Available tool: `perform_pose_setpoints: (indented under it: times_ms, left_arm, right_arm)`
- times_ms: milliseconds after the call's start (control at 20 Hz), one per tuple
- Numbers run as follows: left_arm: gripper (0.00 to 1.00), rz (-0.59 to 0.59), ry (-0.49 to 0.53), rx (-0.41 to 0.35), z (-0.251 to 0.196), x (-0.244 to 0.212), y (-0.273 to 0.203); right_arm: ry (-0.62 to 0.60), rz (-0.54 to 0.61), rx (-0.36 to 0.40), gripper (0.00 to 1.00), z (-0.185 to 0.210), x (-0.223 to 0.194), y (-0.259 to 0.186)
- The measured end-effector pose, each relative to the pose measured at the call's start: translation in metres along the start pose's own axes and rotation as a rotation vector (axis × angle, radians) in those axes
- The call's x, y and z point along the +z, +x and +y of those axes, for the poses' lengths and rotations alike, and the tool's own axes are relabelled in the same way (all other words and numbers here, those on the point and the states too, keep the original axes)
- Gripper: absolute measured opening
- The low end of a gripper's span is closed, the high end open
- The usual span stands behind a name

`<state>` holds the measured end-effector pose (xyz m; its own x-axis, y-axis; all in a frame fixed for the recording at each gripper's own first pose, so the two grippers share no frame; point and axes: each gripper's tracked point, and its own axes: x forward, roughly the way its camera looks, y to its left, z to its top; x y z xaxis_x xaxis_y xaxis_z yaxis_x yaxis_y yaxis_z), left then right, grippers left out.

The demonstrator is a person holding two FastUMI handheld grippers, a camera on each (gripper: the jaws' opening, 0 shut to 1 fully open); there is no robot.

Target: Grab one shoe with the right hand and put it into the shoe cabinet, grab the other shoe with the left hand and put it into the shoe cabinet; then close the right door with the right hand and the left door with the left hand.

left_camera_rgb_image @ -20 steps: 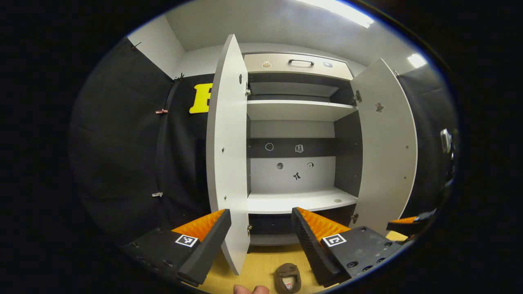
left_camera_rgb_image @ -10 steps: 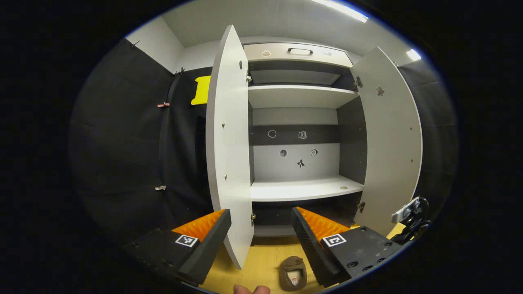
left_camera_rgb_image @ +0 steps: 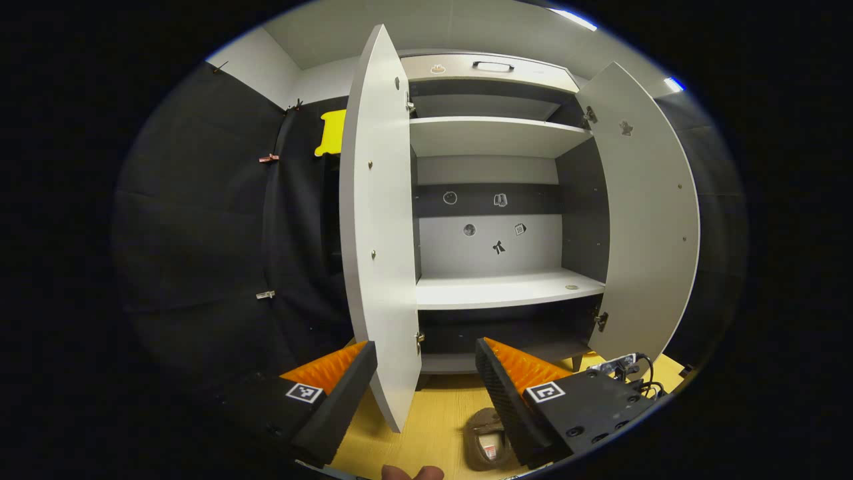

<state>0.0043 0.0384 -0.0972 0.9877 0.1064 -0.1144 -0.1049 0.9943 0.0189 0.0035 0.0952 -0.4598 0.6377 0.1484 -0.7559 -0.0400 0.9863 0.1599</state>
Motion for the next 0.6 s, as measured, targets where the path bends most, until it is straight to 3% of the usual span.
perform_pose_setpoints:
  times_ms: [150, 350, 450, 500, 550, 600]
  left_arm:
    - [0.95, 0.002, -0.004, -0.008, 0.003, -0.005, 0.003]
    - [0.95, -0.004, -0.002, -0.014, 0.004, -0.004, 0.006]
    - [0.95, -0.001, -0.005, -0.014, 0.004, -0.003, 0.007]
    - [0.95, 0.0, -0.005, -0.013, 0.004, -0.002, 0.007]
    - [0.95, 0.0, -0.005, -0.012, 0.004, -0.002, 0.007]
    - [0.95, 0.003, -0.005, -0.012, 0.003, -0.002, 0.006]
  right_arm:
    - [0.011, 0.049, -0.039, 0.84, -0.004, -0.001, 0.023]
    - [-0.003, 0.067, -0.121, 0.58, -0.017, 0.005, 0.038]
    - [-0.027, 0.075, -0.123, 0.27, -0.019, 0.006, 0.039]
    - [-0.046, 0.083, -0.106, 0.24, -0.017, 0.01, 0.035]
    - [-0.062, 0.078, -0.096, 0.08, -0.016, 0.007, 0.034]
    - [-0.073, 0.06, -0.083, 0.08, -0.016, 0.01, 0.033]
